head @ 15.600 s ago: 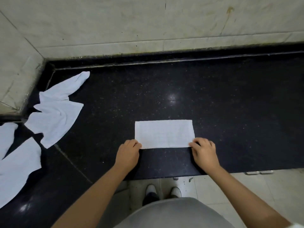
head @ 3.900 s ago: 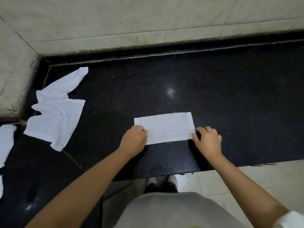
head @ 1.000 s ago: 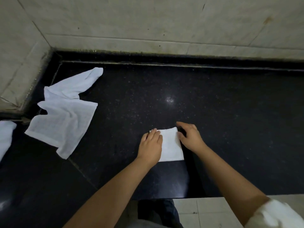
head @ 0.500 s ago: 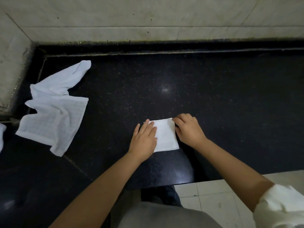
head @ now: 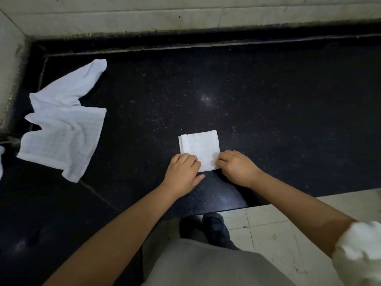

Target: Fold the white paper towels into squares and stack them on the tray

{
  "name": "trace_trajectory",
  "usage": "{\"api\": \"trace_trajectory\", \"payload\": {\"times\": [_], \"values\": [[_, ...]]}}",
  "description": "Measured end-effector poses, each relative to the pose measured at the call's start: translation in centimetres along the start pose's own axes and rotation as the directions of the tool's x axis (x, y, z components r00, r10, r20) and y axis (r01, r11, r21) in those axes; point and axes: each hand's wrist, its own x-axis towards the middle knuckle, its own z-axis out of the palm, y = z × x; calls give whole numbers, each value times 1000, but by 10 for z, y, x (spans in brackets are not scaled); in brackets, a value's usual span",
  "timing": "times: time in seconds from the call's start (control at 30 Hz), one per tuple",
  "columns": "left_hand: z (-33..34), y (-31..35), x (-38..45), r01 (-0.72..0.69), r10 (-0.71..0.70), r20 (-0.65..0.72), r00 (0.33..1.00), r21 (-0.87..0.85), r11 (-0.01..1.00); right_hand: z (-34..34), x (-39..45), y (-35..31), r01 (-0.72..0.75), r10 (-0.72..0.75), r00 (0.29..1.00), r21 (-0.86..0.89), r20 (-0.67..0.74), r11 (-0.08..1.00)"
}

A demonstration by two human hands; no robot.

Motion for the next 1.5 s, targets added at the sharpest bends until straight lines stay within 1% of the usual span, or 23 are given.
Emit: {"api": "trace_trajectory", "payload": {"times": [0.1, 0.13, 0.17, 0.2, 0.23, 0.3, 0.33, 0.5, 0.57, 0.63, 0.7, 0.8, 0.83, 0.9, 0.93, 0.97, 1.0, 1.03, 1.13, 1.2, 1.27, 1.37, 1.5], "values": [[-1, 4, 3, 16, -17, 32, 999, 16, 1000, -5, 0, 2, -83, 84, 996, 54, -17, 995], [-1, 6, 4, 24, -25, 39, 999, 25, 999, -6, -2, 0, -116, 116, 993, 123, 6, 986], [-1, 8, 6, 18, -20, 45, 999, 38, 999, -8, -3, -2, -165, 161, 986, 215, 35, 963], [-3, 10, 8, 3, -7, 60, 998, 68, 998, -6, -5, -1, -235, 234, 972, 276, 35, 932], [-3, 12, 11, -33, 27, 60, 998, 102, 994, -7, -9, 0, -294, 284, 956, 326, 77, 899], [-9, 17, 15, -100, 91, 64, 994, 162, 982, -10, -18, 3, -347, 324, 937, 448, 129, 824], [-14, 22, 18, -119, 112, 56, 992, 167, 979, -14, -25, 6, -352, 343, 933, 497, 113, 793], [-36, 74, 50, -216, 236, -142, 961, 142, 966, -36, -87, 43, -384, 496, 868, 682, 35, 623], [-47, 110, 71, -263, 281, -160, 946, 127, 957, -44, -129, 62, -379, 549, 835, 705, -18, 599], [-57, 155, 95, -317, 327, -141, 934, 88, 944, -49, -177, 83, -383, 602, 794, 700, -83, 602], [-65, 206, 120, -358, 362, -110, 925, 58, 932, -54, -227, 103, -411, 631, 763, 647, -142, 643], [-76, 291, 161, -451, 447, -73, 891, -48, 891, -61, -309, 136, -558, 693, 683, 448, -230, 699], [-78, 320, 174, -472, 466, -83, 881, -109, 875, -65, -337, 146, -598, 705, 656, 385, -268, 703], [-88, 375, 199, -480, 486, -13, 874, -186, 857, -72, -395, 170, -648, 713, 624, 300, -320, 700], [-93, 401, 210, -502, 514, -1, 858, -213, 838, -75, -424, 184, -671, 713, 619, 251, -328, 698], [-97, 427, 222, -549, 558, -29, 829, -232, 803, -80, -451, 196, -698, 718, 618, 198, -319, 688], [-100, 452, 234, -592, 600, -47, 799, -241, 769, -88, -475, 208, -734, 744, 595, 171, -302, 657], [-102, 477, 248, -629, 634, -64, 771, -232, 742, -96, -497, 219, -773, 770, 565, 137, -296, 620], [-113, 549, 293, -691, 689, -77, 721, -164, 704, -115, -557, 257, -857, 858, 464, 133, -219, 497], [-121, 595, 325, -715, 710, -89, 698, -140, 685, -127, -592, 285, -885, 894, 387, 182, -227, 429], [-131, 640, 361, -739, 730, -112, 674, -118, 663, -137, -625, 318, -903, 913, 332, 199, -237, 380], [-141, 701, 421, -755, 748, -115, 654, -49, 653, -155, -669, 377, -919, 922, 296, 188, -250, 347], [-161, 770, 513, -759, 756, -142, 639, 41, 650, -191, -713, 477, -923, 909, 304, 149, -286, 355]]}}
